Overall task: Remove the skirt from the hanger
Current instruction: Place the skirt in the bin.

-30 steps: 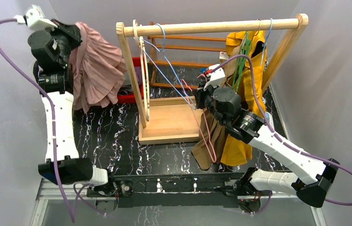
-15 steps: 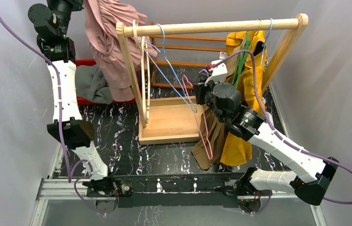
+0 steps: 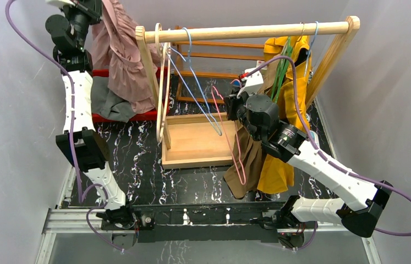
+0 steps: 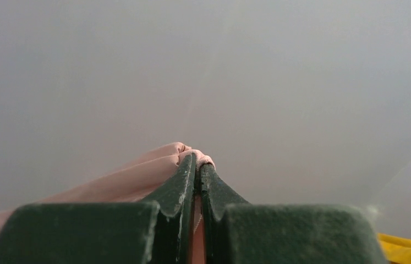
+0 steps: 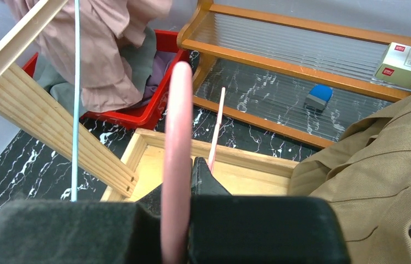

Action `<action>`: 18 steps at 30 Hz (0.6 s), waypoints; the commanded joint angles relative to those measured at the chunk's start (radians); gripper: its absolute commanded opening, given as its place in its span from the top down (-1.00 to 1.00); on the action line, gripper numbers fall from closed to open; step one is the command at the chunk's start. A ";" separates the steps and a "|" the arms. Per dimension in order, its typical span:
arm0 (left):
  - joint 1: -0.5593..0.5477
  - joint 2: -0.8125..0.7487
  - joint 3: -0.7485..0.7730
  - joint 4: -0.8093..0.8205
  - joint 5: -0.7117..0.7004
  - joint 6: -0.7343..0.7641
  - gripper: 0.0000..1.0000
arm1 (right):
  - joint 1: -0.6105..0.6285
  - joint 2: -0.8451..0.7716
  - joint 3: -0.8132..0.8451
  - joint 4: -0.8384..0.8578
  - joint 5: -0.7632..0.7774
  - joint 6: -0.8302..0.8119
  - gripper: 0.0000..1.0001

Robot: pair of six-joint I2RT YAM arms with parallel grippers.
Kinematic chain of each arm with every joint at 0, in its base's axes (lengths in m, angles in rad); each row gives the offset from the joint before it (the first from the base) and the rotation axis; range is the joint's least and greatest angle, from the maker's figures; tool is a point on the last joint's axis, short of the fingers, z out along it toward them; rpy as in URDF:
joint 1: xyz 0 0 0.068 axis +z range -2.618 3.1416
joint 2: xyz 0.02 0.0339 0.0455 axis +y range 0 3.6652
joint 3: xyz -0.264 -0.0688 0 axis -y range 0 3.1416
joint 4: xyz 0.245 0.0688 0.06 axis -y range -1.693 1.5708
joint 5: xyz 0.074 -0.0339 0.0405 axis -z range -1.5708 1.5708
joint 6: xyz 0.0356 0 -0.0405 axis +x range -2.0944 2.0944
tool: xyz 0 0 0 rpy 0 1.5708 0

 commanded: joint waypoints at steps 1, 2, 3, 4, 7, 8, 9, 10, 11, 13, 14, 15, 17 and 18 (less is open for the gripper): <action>0.081 -0.135 -0.242 0.153 0.004 -0.078 1.00 | -0.002 -0.032 0.012 0.058 0.003 0.021 1.00; 0.095 -0.156 -0.292 0.153 0.004 -0.086 1.00 | -0.002 -0.033 0.013 0.057 0.001 0.020 1.00; 0.108 -0.185 -0.338 0.151 0.005 -0.089 1.00 | -0.002 -0.031 0.014 0.052 -0.002 0.020 1.00; 0.118 -0.206 -0.379 0.147 0.012 -0.086 1.00 | -0.002 -0.032 0.016 0.049 -0.003 0.020 1.00; 0.135 -0.271 -0.495 0.121 0.009 -0.039 1.00 | -0.002 -0.036 0.014 0.046 -0.011 0.021 1.00; 0.137 -0.278 -0.512 0.097 0.010 -0.015 1.00 | -0.002 -0.039 0.014 0.047 -0.013 0.021 1.00; 0.139 -0.280 -0.515 0.054 0.009 0.015 1.00 | -0.002 -0.042 0.011 0.049 -0.015 0.022 1.00; 0.139 -0.278 -0.515 0.013 0.002 0.046 1.00 | -0.002 -0.047 0.008 0.051 -0.017 0.022 1.00; 0.138 -0.277 -0.520 -0.020 -0.003 0.071 1.00 | -0.002 -0.049 0.006 0.053 -0.019 0.025 1.00; 0.140 -0.259 -0.520 -0.081 -0.012 0.104 1.00 | -0.002 -0.051 0.001 0.055 -0.023 0.027 1.00; 0.140 -0.235 -0.504 -0.125 -0.004 0.116 1.00 | -0.002 -0.052 0.000 0.055 -0.025 0.027 1.00; 0.140 -0.201 -0.474 -0.169 0.013 0.123 1.00 | -0.002 -0.052 0.000 0.052 -0.026 0.026 1.00; 0.140 -0.118 -0.408 -0.267 0.044 0.116 1.00 | -0.002 -0.053 -0.003 0.050 -0.024 0.030 1.00; 0.140 -0.083 -0.383 -0.312 0.046 0.107 1.00 | -0.002 -0.053 -0.003 0.051 -0.024 0.031 1.00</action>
